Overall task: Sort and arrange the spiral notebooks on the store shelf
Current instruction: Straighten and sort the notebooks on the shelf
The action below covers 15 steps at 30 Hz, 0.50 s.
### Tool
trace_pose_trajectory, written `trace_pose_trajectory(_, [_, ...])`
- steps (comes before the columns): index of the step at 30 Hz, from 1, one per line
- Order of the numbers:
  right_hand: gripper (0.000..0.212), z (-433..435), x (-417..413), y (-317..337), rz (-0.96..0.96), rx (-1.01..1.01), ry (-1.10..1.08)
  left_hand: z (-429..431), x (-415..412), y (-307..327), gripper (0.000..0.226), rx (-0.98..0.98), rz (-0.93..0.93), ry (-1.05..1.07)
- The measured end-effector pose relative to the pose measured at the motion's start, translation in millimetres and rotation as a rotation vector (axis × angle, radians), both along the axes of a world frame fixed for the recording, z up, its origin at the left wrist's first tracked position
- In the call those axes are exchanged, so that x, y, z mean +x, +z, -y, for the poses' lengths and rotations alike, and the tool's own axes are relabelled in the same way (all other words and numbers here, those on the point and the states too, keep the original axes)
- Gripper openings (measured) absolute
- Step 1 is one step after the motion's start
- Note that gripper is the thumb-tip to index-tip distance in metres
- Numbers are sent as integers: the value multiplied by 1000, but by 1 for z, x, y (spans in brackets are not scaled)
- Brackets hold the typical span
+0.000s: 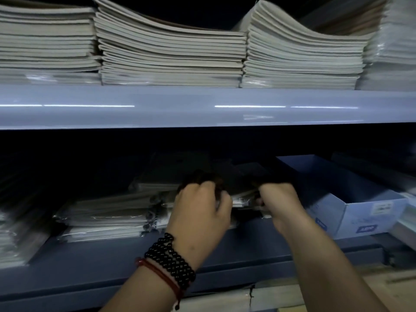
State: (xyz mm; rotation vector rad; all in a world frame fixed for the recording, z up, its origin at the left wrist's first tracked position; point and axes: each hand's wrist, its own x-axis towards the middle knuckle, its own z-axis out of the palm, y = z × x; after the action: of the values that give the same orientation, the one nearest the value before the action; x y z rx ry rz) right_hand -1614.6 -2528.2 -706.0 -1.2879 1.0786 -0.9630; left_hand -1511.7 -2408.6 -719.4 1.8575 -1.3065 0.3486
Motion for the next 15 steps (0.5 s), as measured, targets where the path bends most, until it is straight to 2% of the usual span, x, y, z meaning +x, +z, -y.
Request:
trace_pose_trajectory(3, [21, 3, -6, 1, 40, 26, 71, 11, -1, 3, 22, 27, 0, 25])
trace_pose_trajectory(7, [27, 8, -14, -4, 290, 71, 71, 16, 0, -2, 21, -4, -24, -6])
trace_pose_trajectory(15, [19, 23, -49, -3, 498, 39, -65, 26, -21, -6, 30, -75, -4, -41])
